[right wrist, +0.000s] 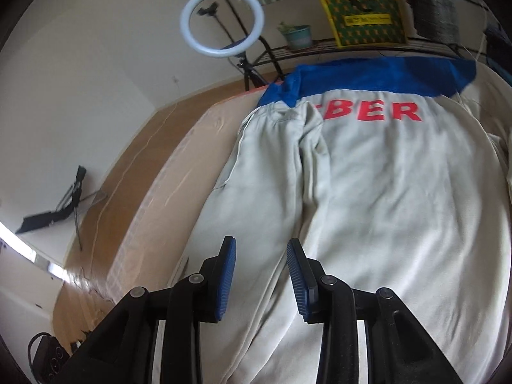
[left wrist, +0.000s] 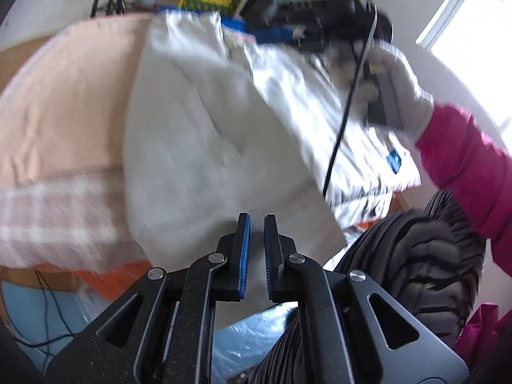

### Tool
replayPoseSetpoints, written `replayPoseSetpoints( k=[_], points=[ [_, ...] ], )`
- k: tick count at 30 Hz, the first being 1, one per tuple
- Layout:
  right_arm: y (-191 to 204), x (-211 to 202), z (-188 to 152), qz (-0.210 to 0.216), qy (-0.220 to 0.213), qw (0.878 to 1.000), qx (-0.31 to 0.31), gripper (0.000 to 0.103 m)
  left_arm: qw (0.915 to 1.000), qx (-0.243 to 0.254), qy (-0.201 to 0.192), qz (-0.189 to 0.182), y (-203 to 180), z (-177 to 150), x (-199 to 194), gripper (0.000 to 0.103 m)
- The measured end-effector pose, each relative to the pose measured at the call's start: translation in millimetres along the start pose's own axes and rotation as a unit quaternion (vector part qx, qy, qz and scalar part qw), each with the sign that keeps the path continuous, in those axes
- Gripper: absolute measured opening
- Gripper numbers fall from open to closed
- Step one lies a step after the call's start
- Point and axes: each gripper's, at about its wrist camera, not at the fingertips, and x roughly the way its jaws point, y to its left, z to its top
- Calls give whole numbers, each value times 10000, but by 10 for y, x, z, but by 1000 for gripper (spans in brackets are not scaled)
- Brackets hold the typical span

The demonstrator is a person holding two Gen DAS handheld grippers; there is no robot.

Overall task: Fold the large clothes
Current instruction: 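Open both grippers and withdraw them from the folded side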

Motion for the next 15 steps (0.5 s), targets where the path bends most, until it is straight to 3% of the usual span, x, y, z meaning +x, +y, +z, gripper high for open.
replayPoseSetpoints(
  k=[6, 10, 15],
  points=[
    [-7, 216, 256, -1, -206, 9997, 150, 35, 9997, -148, 199, -82, 55, -120, 75, 5],
    [45, 395, 609, 94, -451, 9987, 237, 35, 9996, -204, -115, -138, 49, -77, -225, 5],
    [-2, 792, 828, -52, -380, 9987, 324, 35, 9985, -346, -423, -14, 183, 74, -426, 5]
  ],
)
